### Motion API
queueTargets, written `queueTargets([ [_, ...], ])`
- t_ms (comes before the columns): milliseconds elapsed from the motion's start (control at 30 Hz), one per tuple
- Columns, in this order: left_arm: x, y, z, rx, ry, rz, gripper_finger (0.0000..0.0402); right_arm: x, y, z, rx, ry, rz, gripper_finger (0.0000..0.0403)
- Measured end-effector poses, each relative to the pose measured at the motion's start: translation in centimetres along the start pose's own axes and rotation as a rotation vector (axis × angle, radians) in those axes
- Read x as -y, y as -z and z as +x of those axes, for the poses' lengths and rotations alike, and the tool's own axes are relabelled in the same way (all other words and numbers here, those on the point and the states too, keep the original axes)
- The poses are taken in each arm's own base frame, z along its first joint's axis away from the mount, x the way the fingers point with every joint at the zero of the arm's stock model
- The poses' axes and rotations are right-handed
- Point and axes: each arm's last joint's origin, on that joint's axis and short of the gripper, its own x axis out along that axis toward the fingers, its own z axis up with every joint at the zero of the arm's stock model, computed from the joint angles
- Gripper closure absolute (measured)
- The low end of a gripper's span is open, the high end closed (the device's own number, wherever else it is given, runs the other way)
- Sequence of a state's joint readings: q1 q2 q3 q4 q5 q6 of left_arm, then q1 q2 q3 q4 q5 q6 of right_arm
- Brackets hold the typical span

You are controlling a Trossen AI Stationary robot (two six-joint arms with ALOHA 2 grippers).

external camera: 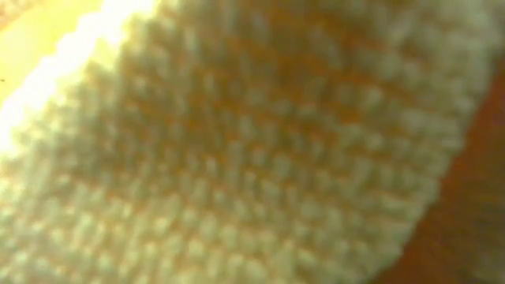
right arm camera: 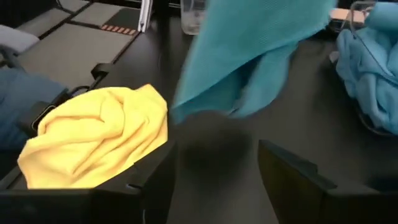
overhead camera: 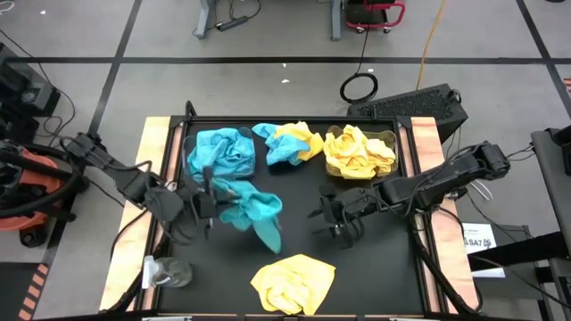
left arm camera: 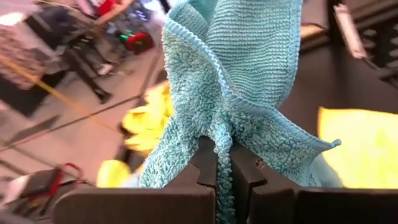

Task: Sort microfiber towel by color & place in baskets
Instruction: Put the blue microfiber cloth into the left transparent bin

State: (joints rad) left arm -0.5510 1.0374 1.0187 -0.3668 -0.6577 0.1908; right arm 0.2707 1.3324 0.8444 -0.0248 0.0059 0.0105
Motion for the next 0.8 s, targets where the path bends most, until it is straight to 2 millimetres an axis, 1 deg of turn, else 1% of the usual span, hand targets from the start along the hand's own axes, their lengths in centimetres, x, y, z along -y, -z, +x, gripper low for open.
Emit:
queueTargets([
  [133,1.7,0.4,1.9,-0.044,0.074,0.012,0.0393,0.0,0.3,0.5,-0.013,-0.001,-0.008,0.0188],
  [200,2.5,0.7,2.7,-0.070,0.100,0.019,0.0386,0.0,0.5,0.7,-0.029,0.000,-0.007,0.0188],
  [367,4.3,1.2,4.7,-0.113,0.131,0.036,0.0330,-0.1,0.8,1.1,-0.047,-0.005,-0.001,0.0188],
  [500,5.0,1.5,5.7,-0.126,0.129,0.043,0.0285,-0.1,0.7,1.1,-0.044,-0.007,0.002,0.0188],
  [600,5.3,1.8,6.3,-0.143,0.129,0.060,0.0268,-0.1,0.7,1.1,-0.044,-0.008,0.002,0.0188],
  [667,5.5,2.0,6.5,-0.151,0.130,0.078,0.0277,-0.1,0.7,1.1,-0.046,-0.008,0.002,0.0188],
  [733,5.8,2.1,6.8,-0.163,0.134,0.092,0.0305,-0.1,0.7,1.1,-0.046,-0.008,0.003,0.0188],
  [800,5.9,2.3,7.0,-0.171,0.161,0.064,0.0340,-0.1,0.7,1.1,-0.046,-0.008,0.004,0.0188],
])
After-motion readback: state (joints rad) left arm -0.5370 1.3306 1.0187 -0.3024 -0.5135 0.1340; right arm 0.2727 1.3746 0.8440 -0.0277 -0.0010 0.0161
